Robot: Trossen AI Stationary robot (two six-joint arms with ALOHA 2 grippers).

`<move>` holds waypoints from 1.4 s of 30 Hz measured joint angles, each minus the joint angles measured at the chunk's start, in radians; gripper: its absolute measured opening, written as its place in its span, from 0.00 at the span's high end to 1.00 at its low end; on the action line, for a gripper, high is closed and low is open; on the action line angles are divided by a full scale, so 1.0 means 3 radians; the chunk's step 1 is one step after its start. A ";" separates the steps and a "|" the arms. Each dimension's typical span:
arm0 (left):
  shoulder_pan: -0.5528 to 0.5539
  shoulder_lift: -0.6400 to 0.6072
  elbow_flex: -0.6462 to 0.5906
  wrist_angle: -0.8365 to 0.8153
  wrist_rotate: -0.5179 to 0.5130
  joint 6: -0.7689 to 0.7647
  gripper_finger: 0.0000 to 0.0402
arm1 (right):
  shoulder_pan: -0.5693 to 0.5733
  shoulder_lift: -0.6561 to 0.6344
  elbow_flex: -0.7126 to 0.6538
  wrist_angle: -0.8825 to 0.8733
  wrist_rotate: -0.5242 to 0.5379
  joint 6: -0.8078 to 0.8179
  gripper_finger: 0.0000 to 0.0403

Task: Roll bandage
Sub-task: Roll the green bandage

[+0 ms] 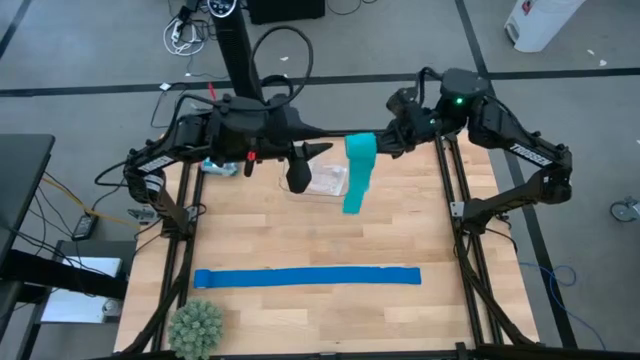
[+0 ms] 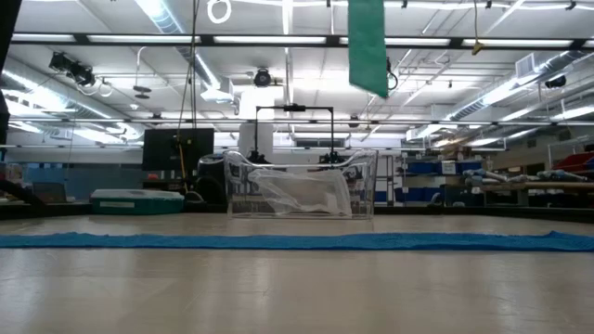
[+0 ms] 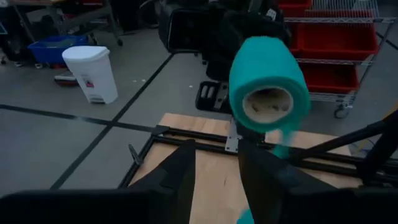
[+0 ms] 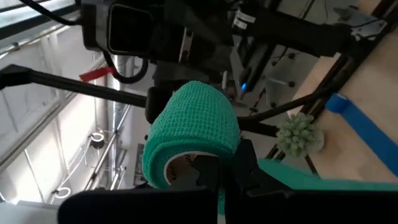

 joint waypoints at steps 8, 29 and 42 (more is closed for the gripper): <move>0.0000 0.0050 -0.0007 -0.0005 0.0003 0.0016 0.68 | 0.0086 0.0078 -0.0135 0.0305 0.0044 0.0047 1.00; 0.0000 0.0053 -0.0013 -0.0047 -0.0014 -0.0084 0.68 | 0.0001 0.0226 -0.0142 0.0397 0.0008 -0.0086 1.00; -0.0006 0.0066 -0.0018 -0.0055 0.0139 -0.0109 0.68 | -0.0119 0.0209 -0.0145 0.0380 -0.0089 -0.0109 1.00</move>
